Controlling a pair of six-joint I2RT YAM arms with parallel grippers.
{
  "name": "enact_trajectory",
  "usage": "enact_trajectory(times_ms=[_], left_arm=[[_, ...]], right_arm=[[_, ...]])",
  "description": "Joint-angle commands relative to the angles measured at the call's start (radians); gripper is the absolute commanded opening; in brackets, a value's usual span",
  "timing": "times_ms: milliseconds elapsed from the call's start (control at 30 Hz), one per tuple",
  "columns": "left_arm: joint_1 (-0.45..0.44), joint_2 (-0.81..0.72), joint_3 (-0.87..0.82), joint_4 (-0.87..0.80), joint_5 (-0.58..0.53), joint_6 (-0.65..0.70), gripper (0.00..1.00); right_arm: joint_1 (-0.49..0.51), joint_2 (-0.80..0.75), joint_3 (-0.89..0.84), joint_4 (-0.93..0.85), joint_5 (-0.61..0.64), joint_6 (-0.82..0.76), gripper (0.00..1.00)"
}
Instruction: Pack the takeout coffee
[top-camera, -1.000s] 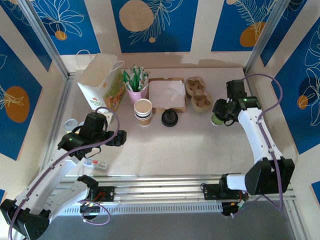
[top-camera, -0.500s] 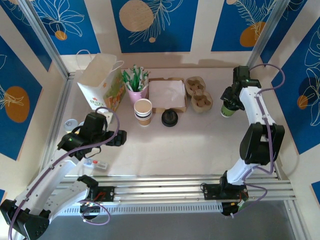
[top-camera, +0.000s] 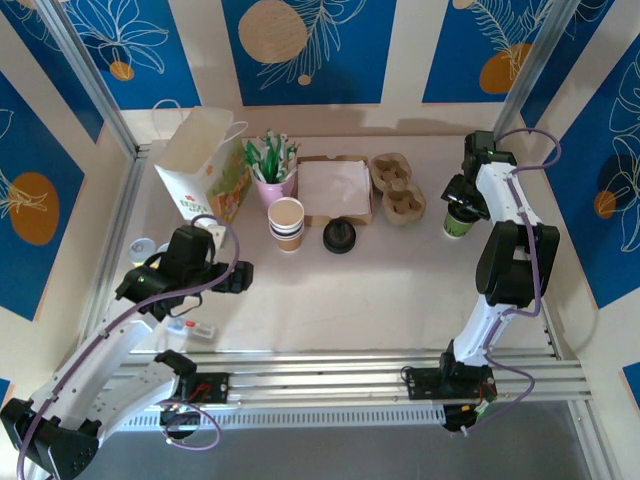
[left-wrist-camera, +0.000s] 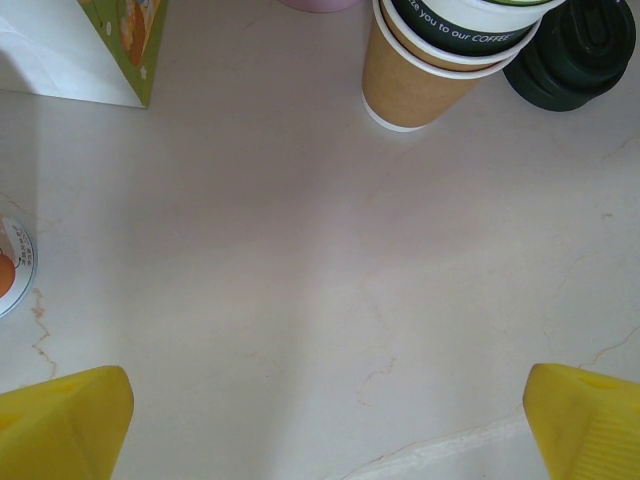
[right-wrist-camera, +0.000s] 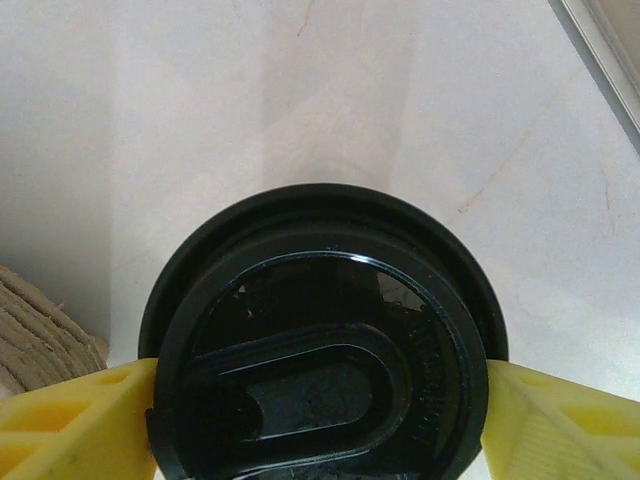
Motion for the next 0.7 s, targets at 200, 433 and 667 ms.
enact_trajectory(times_ms=[200,433,667], left_arm=[[0.009,-0.006,-0.006,0.004,0.022,0.024,1.0],[0.007,-0.003,-0.006,0.006,0.023,0.026,1.0],[0.008,-0.001,-0.006,0.006,0.02,0.025,1.0]], right_arm=[[-0.017,-0.01,0.042,-0.049,0.001,0.002,0.88],[-0.04,-0.046,0.081,-0.06,-0.038,-0.001,0.94],[-0.029,-0.109,0.146,-0.081,-0.067,-0.01,0.96]])
